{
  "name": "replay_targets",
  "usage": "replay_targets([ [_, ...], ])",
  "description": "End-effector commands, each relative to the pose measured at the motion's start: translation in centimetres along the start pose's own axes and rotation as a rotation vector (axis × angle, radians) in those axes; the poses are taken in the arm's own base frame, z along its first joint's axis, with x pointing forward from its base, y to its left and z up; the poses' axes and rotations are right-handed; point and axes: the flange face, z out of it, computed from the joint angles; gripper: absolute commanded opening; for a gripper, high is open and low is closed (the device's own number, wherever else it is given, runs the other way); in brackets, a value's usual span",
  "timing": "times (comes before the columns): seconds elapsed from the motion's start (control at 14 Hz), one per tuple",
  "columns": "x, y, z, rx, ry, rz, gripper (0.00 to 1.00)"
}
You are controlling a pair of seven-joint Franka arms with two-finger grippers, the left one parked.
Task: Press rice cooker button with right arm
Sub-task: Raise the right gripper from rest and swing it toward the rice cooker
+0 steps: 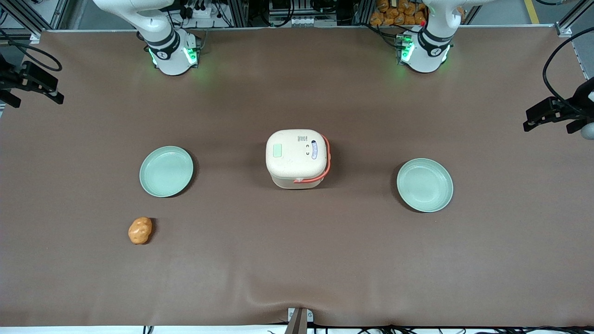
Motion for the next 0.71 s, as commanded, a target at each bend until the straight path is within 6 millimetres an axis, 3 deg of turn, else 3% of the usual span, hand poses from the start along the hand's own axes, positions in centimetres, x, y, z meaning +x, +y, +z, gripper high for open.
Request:
replay_targets([
  [0.0, -0.6, -0.2, -0.4, 0.01, 0.017, -0.013, 1.0],
  [0.43, -0.1, -1.6, -0.5, 0.028, 0.051, -0.029, 1.0],
  [0.64, 0.0, -5.8, -0.4, 0.021, 0.048, -0.102, 1.0],
])
